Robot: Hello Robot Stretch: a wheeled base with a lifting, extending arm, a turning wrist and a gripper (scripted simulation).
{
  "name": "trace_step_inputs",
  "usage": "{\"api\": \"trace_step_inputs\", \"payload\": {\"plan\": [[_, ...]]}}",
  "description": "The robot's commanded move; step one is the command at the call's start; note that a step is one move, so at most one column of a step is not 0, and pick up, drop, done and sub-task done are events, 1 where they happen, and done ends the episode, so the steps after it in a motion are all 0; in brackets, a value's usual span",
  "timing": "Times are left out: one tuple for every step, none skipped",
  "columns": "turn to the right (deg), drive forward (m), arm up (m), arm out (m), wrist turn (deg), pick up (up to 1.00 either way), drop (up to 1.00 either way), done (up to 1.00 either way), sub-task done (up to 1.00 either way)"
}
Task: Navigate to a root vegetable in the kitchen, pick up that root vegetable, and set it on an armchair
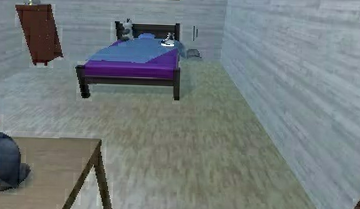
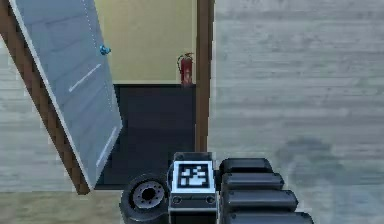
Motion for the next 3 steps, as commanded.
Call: {"api": "trace_step_inputs", "payload": {"plan": [[0.0,1.00,0.00,0.00,0.0,0.00,0.00,0.00,0.00],[0.0,0.20,0.00,0.00,0.0,0.00,0.00,0.00,0.00],[-42.0,0.00,0.00,0.00,0.0,0.00,0.00,0.00,0.00]]}}
